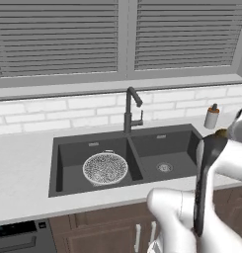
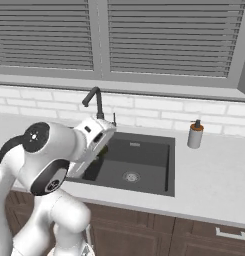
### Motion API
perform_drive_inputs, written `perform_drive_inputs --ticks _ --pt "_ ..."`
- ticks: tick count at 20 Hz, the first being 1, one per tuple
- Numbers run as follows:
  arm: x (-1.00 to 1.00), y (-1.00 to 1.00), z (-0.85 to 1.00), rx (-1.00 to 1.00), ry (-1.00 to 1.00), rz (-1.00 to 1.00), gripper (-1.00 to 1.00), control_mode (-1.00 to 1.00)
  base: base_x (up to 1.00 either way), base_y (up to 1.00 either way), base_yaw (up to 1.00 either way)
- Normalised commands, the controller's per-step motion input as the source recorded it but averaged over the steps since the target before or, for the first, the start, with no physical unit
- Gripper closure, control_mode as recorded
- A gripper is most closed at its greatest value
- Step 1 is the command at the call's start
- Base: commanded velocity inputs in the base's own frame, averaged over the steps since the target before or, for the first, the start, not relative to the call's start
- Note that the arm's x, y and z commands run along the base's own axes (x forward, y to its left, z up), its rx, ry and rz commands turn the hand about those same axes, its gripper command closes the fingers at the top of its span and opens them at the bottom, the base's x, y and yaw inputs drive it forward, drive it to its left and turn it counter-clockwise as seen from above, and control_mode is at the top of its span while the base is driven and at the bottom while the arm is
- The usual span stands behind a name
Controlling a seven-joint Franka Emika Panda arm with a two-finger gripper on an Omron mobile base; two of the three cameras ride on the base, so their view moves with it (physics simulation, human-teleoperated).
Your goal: Put the colander in the sink, put the mango in the colander, and turn on the sink faucet and pour water over the colander.
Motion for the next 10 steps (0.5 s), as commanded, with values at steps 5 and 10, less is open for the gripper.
perform_drive_inputs --ticks 5,10 --pt "-0.22 1.0 0.93 -0.17 0.24 0.13 1.0 -1.0 0.0 0.0 0.0" --pt "-0.7 0.7 0.21 -0.06 0.1 0.18 1.0 -1.0 0.0 0.0 0.0"
